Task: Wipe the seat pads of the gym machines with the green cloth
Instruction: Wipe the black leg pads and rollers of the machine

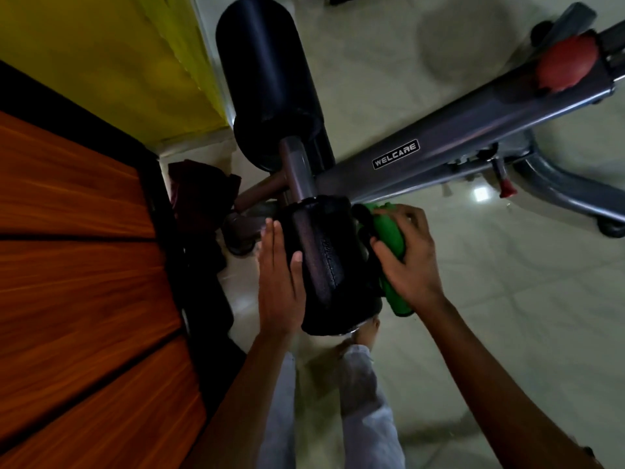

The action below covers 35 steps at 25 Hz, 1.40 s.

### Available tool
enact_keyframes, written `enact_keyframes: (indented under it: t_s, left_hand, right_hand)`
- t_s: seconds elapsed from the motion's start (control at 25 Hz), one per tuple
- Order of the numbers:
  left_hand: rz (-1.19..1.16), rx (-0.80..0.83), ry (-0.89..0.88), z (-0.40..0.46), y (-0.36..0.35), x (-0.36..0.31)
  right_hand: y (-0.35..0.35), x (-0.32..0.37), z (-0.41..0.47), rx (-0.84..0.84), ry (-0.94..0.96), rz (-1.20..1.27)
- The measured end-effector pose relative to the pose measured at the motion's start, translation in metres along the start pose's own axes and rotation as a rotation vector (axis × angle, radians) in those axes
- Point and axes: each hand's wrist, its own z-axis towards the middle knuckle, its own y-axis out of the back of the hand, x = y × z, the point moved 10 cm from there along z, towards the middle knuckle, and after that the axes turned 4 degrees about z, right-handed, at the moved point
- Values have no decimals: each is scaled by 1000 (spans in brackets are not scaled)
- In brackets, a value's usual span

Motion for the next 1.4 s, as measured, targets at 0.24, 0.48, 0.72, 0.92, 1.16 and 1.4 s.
enact_keyframes:
  t_s: [0.24,0.48,0.72,0.92,1.16,1.4]
  left_hand:
    - [-44,-74,-33,-4,-14,-20]
    - [-23,-72,-72,-5,-16,-12]
    - [-63,-83,-26,-2,-15,-14]
    - [-99,-60,-28,-3,-15,-10]
    - [-176,-71,154,-12,2,28]
    - [-92,-29,-37,1,-9,-29]
  right_hand:
    - [-73,56,5,155,319,-533]
    - [-63,34,-2,132,276,-464]
    - [-36,2,-99,193,194,-367]
    - [-66,33,30,148,206,-318]
    - [-28,37,63,44,154,-118]
    - [-51,28,20,120,161,-327]
